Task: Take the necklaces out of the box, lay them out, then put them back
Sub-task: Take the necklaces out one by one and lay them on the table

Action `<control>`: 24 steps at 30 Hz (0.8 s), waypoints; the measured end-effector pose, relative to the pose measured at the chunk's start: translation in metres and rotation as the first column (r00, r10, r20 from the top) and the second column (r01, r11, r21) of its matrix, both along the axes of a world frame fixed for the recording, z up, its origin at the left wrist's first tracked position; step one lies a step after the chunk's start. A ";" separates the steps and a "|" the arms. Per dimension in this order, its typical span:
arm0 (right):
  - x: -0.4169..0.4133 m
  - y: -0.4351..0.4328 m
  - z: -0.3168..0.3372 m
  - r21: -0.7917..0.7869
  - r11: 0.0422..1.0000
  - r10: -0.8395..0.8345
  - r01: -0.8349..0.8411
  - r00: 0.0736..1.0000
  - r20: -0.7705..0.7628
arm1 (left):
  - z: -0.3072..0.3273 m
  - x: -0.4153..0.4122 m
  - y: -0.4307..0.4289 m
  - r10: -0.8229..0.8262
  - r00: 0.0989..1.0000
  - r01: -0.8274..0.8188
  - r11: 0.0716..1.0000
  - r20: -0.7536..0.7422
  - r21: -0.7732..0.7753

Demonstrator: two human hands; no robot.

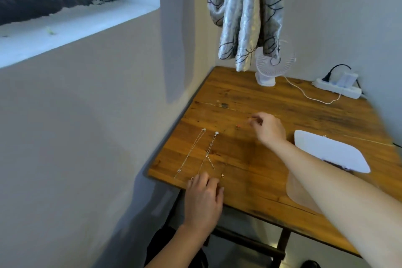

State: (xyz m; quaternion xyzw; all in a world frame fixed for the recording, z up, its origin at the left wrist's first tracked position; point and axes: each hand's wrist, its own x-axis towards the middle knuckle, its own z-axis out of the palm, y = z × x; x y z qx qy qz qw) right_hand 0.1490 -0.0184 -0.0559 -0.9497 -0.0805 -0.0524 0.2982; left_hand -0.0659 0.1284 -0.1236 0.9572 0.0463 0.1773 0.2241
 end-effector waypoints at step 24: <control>-0.186 -0.231 0.003 -0.592 0.780 0.123 -0.203 0.977 -0.172 | 0.028 0.027 -0.168 -0.356 0.927 0.365 0.929 -0.116 0.066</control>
